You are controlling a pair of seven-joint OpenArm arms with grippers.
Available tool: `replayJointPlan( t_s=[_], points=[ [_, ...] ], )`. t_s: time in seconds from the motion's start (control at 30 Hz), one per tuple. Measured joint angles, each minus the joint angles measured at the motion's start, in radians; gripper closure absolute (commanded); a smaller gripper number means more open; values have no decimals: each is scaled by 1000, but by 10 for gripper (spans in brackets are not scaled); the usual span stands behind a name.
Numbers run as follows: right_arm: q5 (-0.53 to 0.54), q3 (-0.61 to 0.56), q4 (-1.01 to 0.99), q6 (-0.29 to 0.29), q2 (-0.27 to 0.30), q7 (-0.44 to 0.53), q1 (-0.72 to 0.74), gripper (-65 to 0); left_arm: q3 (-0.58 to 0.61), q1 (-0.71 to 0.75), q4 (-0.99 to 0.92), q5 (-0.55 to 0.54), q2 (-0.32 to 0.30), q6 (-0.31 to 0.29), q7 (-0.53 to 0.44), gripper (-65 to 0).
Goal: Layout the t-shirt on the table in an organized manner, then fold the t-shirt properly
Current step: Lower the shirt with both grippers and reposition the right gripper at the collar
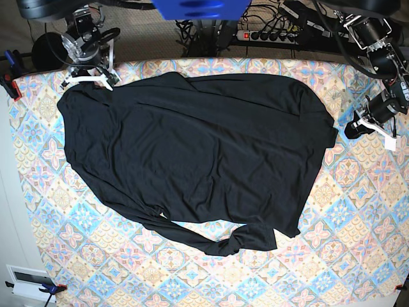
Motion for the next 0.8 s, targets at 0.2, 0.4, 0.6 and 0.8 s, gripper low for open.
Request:
replayJointPlan(
  t_s=[0.2, 0.4, 0.6, 0.8],
  points=[
    [383, 203, 7, -10, -89, -11, 32, -209, 0, -1, 0, 10, 2, 0, 0, -1],
    [983, 467, -5, -18, -89, -143, 151, -209, 0, 1, -2, 22, 2, 0, 0, -1],
    [1250, 605, -63, -19, -86, -278, 208, -209, 64, 1, -2, 21, 0, 0, -1, -1],
    [1305, 609, -178, -16, -91, -273, 205, -212, 66, 2, -2, 22, 2, 0, -4, -1]
  ],
)
